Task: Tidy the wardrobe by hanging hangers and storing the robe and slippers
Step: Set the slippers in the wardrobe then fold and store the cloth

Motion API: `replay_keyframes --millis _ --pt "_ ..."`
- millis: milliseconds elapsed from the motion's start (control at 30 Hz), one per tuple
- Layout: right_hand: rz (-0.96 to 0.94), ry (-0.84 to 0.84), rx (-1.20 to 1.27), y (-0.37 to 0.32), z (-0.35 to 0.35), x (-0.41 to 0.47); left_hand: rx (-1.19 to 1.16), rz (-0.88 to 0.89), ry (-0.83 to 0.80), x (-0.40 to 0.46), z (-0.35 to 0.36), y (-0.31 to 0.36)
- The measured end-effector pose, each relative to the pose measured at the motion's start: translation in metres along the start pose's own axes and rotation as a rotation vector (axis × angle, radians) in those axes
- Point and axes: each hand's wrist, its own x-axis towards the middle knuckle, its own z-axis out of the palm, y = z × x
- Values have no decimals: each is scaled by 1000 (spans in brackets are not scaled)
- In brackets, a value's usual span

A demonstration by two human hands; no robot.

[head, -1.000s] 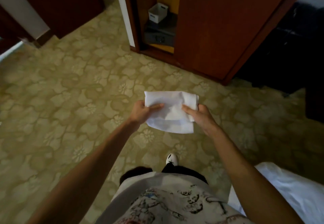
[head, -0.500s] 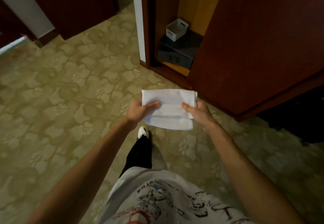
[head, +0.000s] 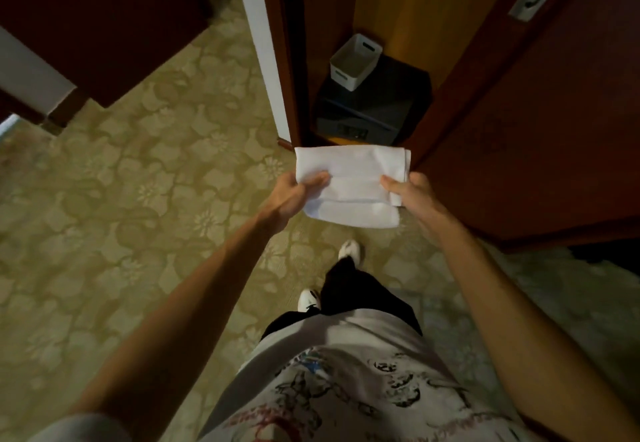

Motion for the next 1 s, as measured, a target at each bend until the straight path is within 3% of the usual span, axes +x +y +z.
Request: replay_keyframes --millis 267,467,867,1000 --pt "-37 95 80 -58 -4 152 51 -19 27 159 21 63" --pt "-46 95 -27 -93 -15 292 22 -80 141 291 28 96" --pt "32 37 -149 -112 -26 535 145 -81 192 528 23 85" --pt "40 72 -231 -111 -28 617 26 -110 181 606 33 84"
